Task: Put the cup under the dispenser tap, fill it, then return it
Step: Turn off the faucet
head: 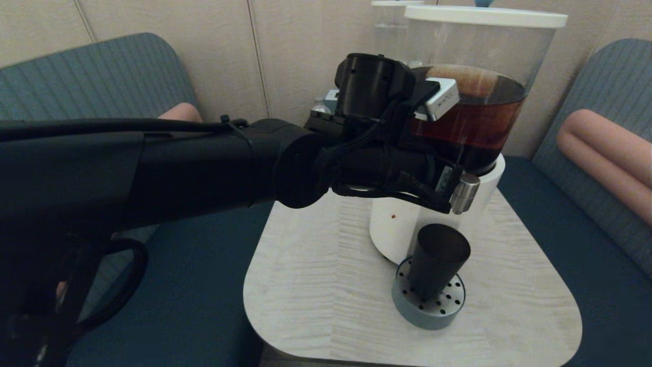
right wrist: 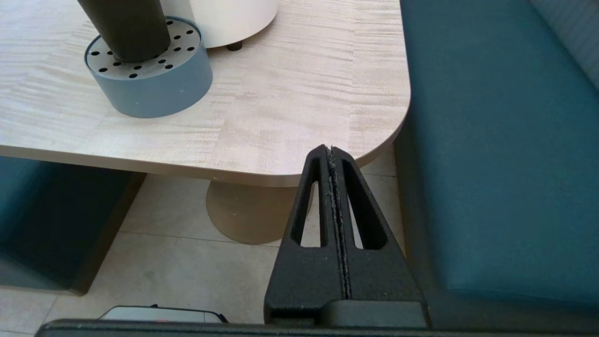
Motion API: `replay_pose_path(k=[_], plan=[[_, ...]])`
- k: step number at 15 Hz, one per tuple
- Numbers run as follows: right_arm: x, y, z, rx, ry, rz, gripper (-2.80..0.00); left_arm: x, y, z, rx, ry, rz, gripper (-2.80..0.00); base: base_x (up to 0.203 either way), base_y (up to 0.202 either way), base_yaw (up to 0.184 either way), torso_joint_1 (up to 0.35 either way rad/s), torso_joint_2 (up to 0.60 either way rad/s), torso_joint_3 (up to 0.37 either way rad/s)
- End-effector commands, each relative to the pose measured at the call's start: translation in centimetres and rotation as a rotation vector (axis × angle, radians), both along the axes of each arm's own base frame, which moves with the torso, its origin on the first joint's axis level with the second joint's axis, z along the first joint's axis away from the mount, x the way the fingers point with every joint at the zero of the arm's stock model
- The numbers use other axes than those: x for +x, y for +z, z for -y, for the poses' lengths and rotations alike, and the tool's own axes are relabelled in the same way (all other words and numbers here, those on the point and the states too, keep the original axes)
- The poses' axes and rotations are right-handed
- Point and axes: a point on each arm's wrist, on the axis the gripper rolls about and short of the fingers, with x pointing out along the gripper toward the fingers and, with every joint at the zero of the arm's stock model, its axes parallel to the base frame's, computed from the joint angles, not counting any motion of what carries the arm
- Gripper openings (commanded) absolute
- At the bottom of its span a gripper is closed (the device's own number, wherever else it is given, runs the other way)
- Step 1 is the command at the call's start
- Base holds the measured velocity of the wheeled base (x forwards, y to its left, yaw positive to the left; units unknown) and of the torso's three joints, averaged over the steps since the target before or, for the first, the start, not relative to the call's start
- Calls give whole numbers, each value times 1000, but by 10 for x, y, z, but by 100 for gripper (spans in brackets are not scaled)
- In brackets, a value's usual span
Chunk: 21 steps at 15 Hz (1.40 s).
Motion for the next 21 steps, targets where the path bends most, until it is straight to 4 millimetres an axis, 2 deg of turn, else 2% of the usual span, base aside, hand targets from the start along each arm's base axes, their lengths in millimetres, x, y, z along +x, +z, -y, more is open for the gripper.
replay_pose_path(k=[1, 6, 9, 12, 16, 21], plan=[[0, 0, 0, 0, 1, -1, -280, -2, 1, 1, -3, -12, 1, -280, 0, 0, 0, 0, 0, 0], [0, 0, 0, 0, 1, -2, -280, -6, 3, -5, 4, 4, -13, -280, 0, 0, 0, 0, 0, 0], [0, 0, 0, 0, 1, -2, -280, -17, 13, -21, 20, 50, -21, -280, 0, 0, 0, 0, 0, 0], [0, 0, 0, 0, 1, -1, -280, -31, 14, -47, 71, 108, -53, -280, 0, 0, 0, 0, 0, 0], [0, 0, 0, 0, 1, -2, -280, -48, 9, -99, 135, 333, -90, -280, 0, 0, 0, 0, 0, 0], [0, 0, 0, 0, 1, -2, -280, -52, 29, -187, 40, 663, -123, -280, 0, 0, 0, 0, 0, 0]])
